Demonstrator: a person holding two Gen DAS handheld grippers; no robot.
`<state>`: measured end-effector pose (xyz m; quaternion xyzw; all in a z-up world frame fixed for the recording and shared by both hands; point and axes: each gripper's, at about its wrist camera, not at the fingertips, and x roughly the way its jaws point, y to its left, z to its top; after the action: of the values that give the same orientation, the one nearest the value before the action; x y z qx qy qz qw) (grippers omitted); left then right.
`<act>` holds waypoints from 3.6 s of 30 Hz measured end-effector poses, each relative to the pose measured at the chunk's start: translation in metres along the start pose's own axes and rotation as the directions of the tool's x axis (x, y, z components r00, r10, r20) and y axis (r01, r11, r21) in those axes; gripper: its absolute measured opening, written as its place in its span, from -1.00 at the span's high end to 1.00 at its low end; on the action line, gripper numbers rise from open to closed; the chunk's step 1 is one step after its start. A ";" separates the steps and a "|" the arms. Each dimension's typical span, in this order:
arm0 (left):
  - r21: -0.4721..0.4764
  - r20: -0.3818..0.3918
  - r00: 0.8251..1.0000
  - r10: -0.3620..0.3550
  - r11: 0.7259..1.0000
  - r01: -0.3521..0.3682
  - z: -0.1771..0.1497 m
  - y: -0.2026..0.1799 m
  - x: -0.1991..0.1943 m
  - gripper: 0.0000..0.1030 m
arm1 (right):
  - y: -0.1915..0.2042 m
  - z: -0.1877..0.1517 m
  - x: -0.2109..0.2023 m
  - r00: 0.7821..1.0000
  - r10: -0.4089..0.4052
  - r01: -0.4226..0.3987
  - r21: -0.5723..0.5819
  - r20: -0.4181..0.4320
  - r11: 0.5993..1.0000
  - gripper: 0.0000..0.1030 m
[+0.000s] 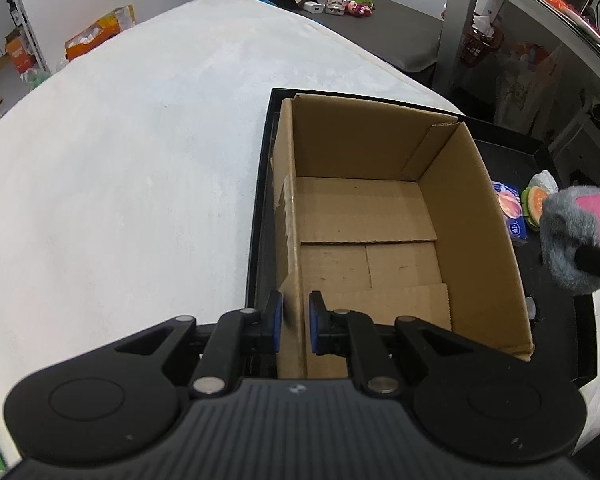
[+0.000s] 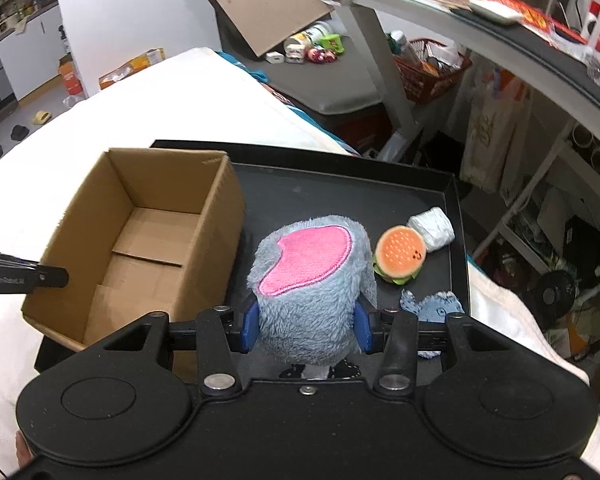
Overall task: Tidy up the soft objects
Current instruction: 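Close the right tool on the grey plush and lift it, then carry the grey plush into the cardboard box and open the right tool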
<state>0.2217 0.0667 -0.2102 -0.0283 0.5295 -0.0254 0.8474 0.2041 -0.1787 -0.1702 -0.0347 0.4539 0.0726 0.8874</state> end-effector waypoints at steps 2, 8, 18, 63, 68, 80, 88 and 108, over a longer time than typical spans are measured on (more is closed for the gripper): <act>-0.007 0.004 1.000 -0.006 1.000 0.006 0.000 0.000 0.000 0.74 | 0.004 0.003 -0.001 1.000 -0.002 0.003 -0.016 0.008 1.000 0.13; -0.014 0.026 1.000 -0.005 1.000 0.005 0.001 0.003 -0.003 0.72 | 0.016 0.012 -0.004 1.000 0.004 -0.002 -0.050 0.031 0.999 0.13; -0.036 0.033 0.999 -0.041 0.998 0.042 0.006 0.005 0.001 0.72 | 0.041 0.033 -0.005 0.997 0.035 -0.027 -0.115 0.070 0.993 0.13; -0.055 -0.064 0.998 0.017 0.998 -0.021 0.020 0.004 0.026 0.72 | 0.119 0.077 0.048 0.973 0.230 -0.189 -0.588 -0.006 0.786 0.12; -0.051 -0.087 0.996 0.032 0.998 -0.036 0.019 0.004 0.030 0.72 | 0.127 0.072 0.053 0.969 0.244 -0.207 -0.651 -0.034 0.730 0.12; -0.066 -0.101 0.995 0.027 0.997 -0.034 0.022 0.007 0.037 0.72 | 0.145 0.064 0.059 0.947 0.309 -0.270 -0.738 -0.088 0.618 0.12; -0.071 -0.105 0.994 0.032 0.997 -0.040 0.023 0.007 0.040 0.72 | 0.150 0.059 0.067 0.946 0.306 -0.271 -0.767 -0.102 0.582 -0.02; -0.042 -0.069 0.992 0.107 0.993 -0.110 0.018 -0.015 0.024 -0.06 | 0.085 0.060 0.012 0.966 0.260 -0.217 -0.569 -0.005 0.793 -0.55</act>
<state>0.2484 0.0507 -0.2222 -0.0180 0.5585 0.0319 0.8287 0.2453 -0.0858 -0.1445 -0.2356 0.3799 0.3160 0.8368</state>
